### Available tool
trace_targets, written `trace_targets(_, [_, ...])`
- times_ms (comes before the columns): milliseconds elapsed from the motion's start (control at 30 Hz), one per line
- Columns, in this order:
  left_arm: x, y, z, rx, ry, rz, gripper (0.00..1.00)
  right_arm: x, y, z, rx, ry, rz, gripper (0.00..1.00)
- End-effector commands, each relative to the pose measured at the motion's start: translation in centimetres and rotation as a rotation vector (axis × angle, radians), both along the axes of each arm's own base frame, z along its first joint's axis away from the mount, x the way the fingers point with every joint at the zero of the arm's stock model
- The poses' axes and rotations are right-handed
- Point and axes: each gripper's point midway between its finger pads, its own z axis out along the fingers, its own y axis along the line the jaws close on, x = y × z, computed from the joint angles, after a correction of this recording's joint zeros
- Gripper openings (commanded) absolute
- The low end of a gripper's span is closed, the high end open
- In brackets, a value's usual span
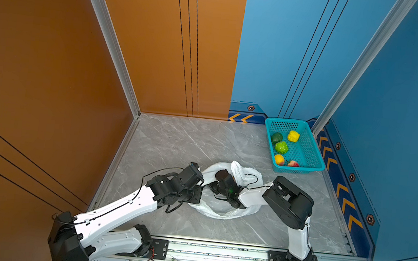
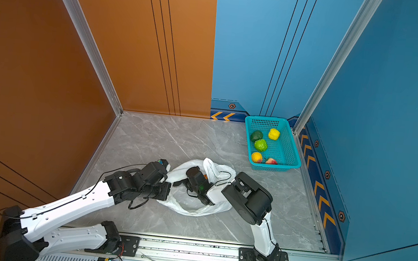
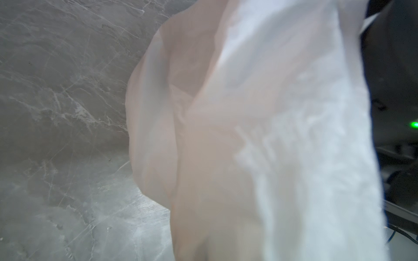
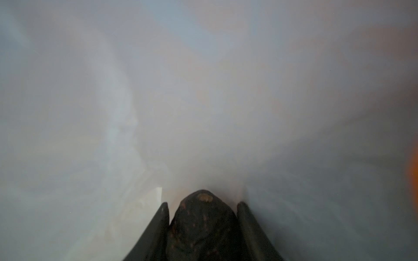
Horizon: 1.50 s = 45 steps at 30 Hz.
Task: Untie the knot of the plastic bag and take out the fruit
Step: Pick up the fruit from the plastic bag.
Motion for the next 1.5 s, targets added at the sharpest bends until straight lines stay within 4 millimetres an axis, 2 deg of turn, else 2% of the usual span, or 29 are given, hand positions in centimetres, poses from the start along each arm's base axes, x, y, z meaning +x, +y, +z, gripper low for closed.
trace_targets(0, [0.9, 0.6, 0.7, 0.016, -0.034, 0.033, 0.0, -1.5, -2.0, -0.4, -0.08, 0.047, 0.017, 0.3])
trace_targets(300, [2.4, -0.3, 1.0, 0.01, -0.065, 0.051, 0.0, -4.8, -4.4, 1.4, -0.244, 0.052, 0.127, 0.29])
trace_targets(633, [4.0, 0.6, 2.3, 0.032, -0.141, 0.121, 0.0, -8.0, -6.3, 4.3, -0.406, 0.026, 0.26, 0.29])
trace_targets(833, [3.9, 0.0, 1.4, 0.024, -0.114, 0.104, 0.0, -9.5, -7.2, 7.0, -0.459, -0.029, 0.307, 0.29])
trace_targets(1200, [3.9, -0.6, 1.1, 0.019, -0.108, 0.088, 0.0, -10.5, -9.4, 12.4, -0.515, -0.114, 0.315, 0.29])
trace_targets(1467, [3.9, -0.9, 0.9, 0.018, -0.096, 0.079, 0.0, -9.4, -10.1, 17.2, -0.5, -0.191, 0.305, 0.29])
